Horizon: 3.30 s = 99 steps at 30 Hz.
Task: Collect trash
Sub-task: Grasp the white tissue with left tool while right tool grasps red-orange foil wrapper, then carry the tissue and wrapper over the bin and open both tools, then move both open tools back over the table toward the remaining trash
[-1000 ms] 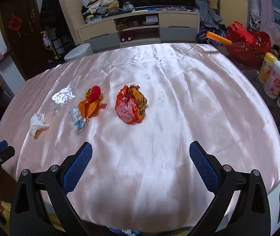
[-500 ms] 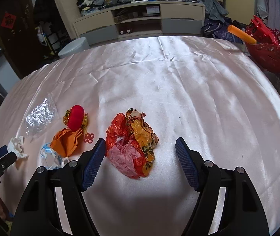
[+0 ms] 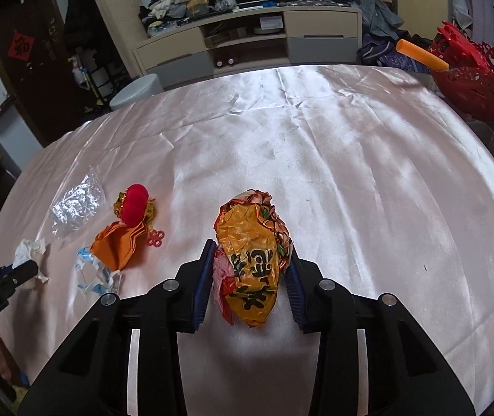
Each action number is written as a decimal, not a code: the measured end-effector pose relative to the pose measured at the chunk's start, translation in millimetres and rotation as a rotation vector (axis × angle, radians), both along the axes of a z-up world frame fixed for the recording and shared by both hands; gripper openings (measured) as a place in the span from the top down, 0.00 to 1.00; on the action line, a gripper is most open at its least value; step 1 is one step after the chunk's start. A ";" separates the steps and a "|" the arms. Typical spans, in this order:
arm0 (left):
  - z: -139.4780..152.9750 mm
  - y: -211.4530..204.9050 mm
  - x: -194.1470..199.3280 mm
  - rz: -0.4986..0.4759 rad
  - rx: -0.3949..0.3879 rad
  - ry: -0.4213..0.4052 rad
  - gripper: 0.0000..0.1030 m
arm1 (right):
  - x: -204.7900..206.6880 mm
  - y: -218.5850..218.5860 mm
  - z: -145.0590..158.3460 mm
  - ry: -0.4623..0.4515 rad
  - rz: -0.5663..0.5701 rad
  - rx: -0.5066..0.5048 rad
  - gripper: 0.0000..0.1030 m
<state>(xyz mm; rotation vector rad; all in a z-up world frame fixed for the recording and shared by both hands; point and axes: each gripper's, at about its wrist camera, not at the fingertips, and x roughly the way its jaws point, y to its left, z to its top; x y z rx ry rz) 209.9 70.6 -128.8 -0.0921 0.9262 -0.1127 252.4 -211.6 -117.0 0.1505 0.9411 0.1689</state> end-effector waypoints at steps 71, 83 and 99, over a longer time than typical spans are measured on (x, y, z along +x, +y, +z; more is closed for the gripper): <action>-126.0 -110.0 -216.5 -0.228 -0.012 0.271 0.46 | -222.2 45.0 -85.9 0.252 0.194 0.058 0.39; -113.6 -101.7 -218.7 -0.200 0.006 0.258 0.15 | -223.6 23.2 -75.4 0.247 0.129 0.147 0.38; -19.2 -67.6 -175.4 -0.152 0.023 0.070 0.09 | -173.5 16.3 26.1 0.013 0.125 0.082 0.38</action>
